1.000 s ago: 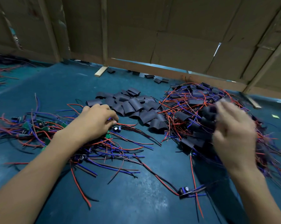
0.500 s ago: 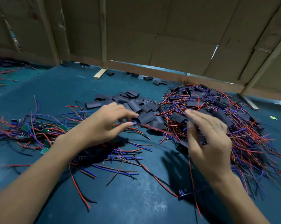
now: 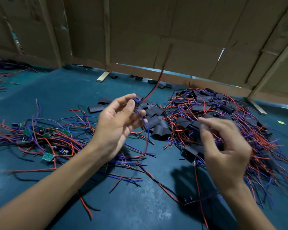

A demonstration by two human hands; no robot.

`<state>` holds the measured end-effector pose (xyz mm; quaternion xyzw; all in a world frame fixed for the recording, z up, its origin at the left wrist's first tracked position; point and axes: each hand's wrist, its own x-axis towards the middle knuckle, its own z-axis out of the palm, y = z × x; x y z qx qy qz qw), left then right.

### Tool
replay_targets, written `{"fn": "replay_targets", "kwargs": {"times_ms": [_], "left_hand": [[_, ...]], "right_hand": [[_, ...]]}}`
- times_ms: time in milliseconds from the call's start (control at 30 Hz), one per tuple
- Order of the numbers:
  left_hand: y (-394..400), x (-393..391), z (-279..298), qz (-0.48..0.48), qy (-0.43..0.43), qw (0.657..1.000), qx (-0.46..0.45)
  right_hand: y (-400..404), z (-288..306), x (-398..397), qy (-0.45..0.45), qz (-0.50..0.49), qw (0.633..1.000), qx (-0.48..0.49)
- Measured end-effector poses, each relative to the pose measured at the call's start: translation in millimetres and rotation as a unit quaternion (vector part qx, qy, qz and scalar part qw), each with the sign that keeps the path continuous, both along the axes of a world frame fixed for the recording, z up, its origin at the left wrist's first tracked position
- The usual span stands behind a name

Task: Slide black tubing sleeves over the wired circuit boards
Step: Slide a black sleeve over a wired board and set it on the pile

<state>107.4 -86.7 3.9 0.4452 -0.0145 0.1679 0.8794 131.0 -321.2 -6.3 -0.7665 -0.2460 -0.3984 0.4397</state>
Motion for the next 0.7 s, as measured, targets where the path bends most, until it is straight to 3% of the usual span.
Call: {"fn": "replay_targets", "kwargs": {"times_ms": [100, 267, 333, 400, 467, 533, 667, 700], "left_hand": [[-4.8, -4.1, -4.1, -0.080, 0.015, 0.995, 0.050], [-26.6, -17.7, -20.3, -0.198, -0.002, 0.951, 0.237], [-29.4, -18.1, -26.4, -0.141, -0.045, 0.912, 0.383], [-25.9, -15.1, -32.0, -0.004, -0.093, 0.836, 0.541], [-16.0, -6.9, -32.5, 0.084, -0.133, 0.761, 0.629], [-8.0, 6.7, -32.8, 0.082, -0.154, 0.678, 0.714], [-4.4, 36.8, -35.6, 0.001, -0.159, 0.444, 0.882], [-4.2, 41.9, -36.6, -0.008, -0.167, 0.412, 0.896]], "right_hand": [[17.6, -0.6, -7.1, 0.198, 0.169, 0.965, 0.015], [30.9, -12.0, -12.4, 0.269, 0.246, 0.930, 0.049], [32.5, -11.8, -10.9, 0.305, 0.248, 0.910, 0.131], [31.7, -8.2, -6.8, 0.374, 0.266, 0.847, 0.269], [26.4, -4.1, -0.8, 0.427, 0.256, 0.804, 0.324], [18.9, -1.1, 6.4, 0.469, 0.236, 0.790, 0.317], [14.7, 3.0, 12.1, 0.524, 0.248, 0.753, 0.312], [13.7, 3.0, 12.7, 0.522, 0.249, 0.758, 0.300]]}}
